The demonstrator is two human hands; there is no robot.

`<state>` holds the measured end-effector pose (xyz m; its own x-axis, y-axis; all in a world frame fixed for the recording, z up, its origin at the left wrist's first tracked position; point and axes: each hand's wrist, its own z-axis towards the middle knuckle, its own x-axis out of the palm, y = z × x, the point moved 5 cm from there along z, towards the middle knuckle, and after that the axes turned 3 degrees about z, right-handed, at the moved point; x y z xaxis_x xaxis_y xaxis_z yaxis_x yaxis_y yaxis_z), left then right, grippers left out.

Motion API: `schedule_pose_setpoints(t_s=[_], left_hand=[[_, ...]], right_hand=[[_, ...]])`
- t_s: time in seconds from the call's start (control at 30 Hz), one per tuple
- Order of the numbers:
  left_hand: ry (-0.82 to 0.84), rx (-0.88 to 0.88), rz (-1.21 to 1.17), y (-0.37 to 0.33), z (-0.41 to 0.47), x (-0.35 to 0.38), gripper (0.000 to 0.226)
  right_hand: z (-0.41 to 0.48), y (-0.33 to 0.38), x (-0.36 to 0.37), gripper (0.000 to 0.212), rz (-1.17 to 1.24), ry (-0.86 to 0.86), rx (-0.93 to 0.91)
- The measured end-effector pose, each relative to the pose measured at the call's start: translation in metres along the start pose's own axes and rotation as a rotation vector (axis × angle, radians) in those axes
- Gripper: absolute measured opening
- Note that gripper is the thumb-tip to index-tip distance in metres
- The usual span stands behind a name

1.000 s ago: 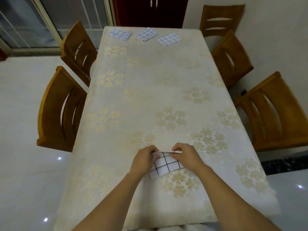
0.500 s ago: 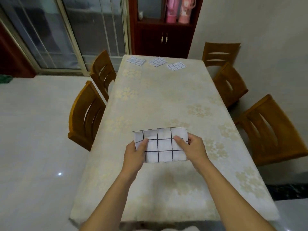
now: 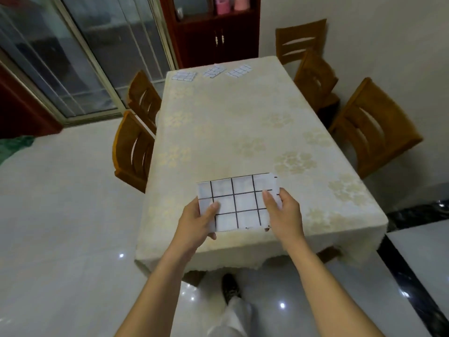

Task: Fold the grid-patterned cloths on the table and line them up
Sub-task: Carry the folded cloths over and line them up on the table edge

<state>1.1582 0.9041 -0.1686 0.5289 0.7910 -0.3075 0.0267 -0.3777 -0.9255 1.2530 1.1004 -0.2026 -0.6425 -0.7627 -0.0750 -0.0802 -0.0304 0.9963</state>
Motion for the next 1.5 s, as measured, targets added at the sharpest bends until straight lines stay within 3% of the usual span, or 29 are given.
schedule_pose_setpoints(t_s=[0.1,0.5,0.63,0.83,1.07,1.5], left_hand=[[-0.029,0.043,0.033,-0.008,-0.025,-0.016,0.019],[-0.207,0.134,-0.012,0.003,-0.076,-0.136,0.029],[-0.249,0.154,-0.012,0.019,-0.083,-0.209,0.028],[-0.189,0.205,-0.039,0.037,-0.075,-0.295,0.029],[-0.064,0.288,-0.061,0.030,-0.053,-0.328,0.029],[0.002,0.285,0.035,0.017,0.071,-0.370,0.030]], right_hand=[[-0.020,0.025,0.003,0.017,0.063,-0.002,-0.035],[-0.081,0.092,0.115,0.005,-0.041,0.031,-0.257],[-0.101,0.103,0.185,0.014,0.006,0.011,-0.215],[-0.125,0.125,0.265,0.014,0.011,-0.072,-0.229],[-0.133,0.126,0.298,0.017,0.053,-0.206,-0.197],[-0.030,0.131,0.353,0.011,0.087,-0.300,-0.202]])
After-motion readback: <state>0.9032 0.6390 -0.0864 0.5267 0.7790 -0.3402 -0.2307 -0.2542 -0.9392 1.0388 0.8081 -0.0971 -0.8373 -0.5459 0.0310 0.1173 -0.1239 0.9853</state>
